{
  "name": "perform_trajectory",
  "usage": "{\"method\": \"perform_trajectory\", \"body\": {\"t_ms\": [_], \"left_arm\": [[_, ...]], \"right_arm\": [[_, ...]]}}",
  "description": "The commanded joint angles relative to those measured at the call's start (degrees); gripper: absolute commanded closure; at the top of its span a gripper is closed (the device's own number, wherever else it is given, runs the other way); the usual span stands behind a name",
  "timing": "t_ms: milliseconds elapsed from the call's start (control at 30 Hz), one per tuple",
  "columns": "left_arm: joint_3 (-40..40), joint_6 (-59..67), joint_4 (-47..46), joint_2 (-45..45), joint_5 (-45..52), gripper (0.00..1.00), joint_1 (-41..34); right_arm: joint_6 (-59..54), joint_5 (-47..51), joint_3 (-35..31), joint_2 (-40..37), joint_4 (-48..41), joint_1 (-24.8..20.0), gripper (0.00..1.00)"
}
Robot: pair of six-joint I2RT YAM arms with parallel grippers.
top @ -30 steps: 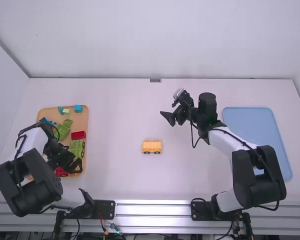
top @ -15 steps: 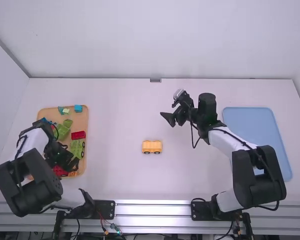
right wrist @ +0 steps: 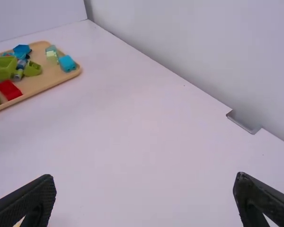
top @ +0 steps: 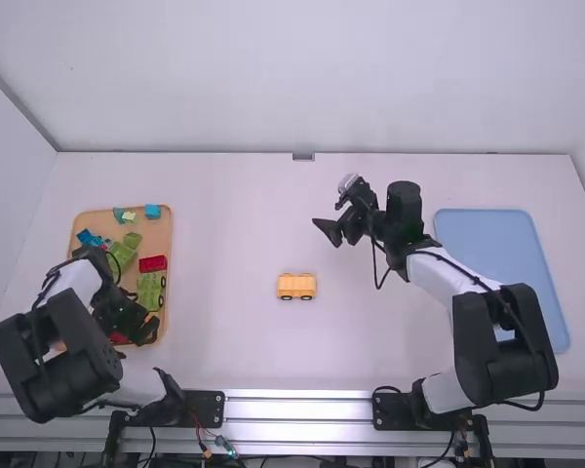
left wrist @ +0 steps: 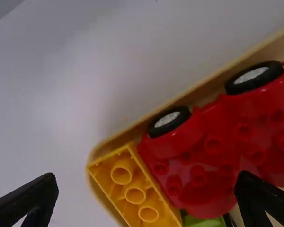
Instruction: Assemble lego blocks to make yellow taxi
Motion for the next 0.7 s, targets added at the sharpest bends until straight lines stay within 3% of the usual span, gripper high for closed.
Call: {"method": "perform_trajectory", "body": {"t_ms": [0, 100, 267, 333, 367, 433, 500, 667], "left_arm": [[2.6, -1.3, -1.4, -0.8, -1.0, 0.01, 0.6], [3.9, -1.2, -4.1, -0.8, 1.6, 0.02, 0.1], [3.6, -1.2, -6.8, -0.8, 6.9, 0.15, 0.2], [3.2, -1.2, -7.2, -0.8, 8.3, 0.39, 0.0], [2.9, -1.2, -7.1, -0.8, 9.2, 0.42, 0.0], [2.5, -1.2, -7.0, -0.8, 9.9, 0.4, 0.0], [1.8, -1.2, -5.9, -0.7, 9.8, 0.29, 0.3], [0.9, -1.2, -4.2, -0.7, 9.8, 0.31, 0.0]], "right_arm": [[0.1, 0.1, -0.5, -0.5, 0.1, 0.0, 0.01], [0.1, 0.1, -0.5, -0.5, -0.1, 0.0, 0.01], [0.1, 0.1, -0.5, -0.5, -0.3, 0.0, 0.01], [0.1, 0.1, -0.5, -0.5, -0.3, 0.0, 0.01], [0.1, 0.1, -0.5, -0.5, -0.3, 0.0, 0.01], [0.1, 0.1, -0.5, -0.5, -0.3, 0.0, 0.01], [0.1, 0.0, -0.5, -0.5, -0.3, 0.0, 0.01], [0.1, 0.1, -0.5, -0.5, -0.3, 0.0, 0.01]]}}
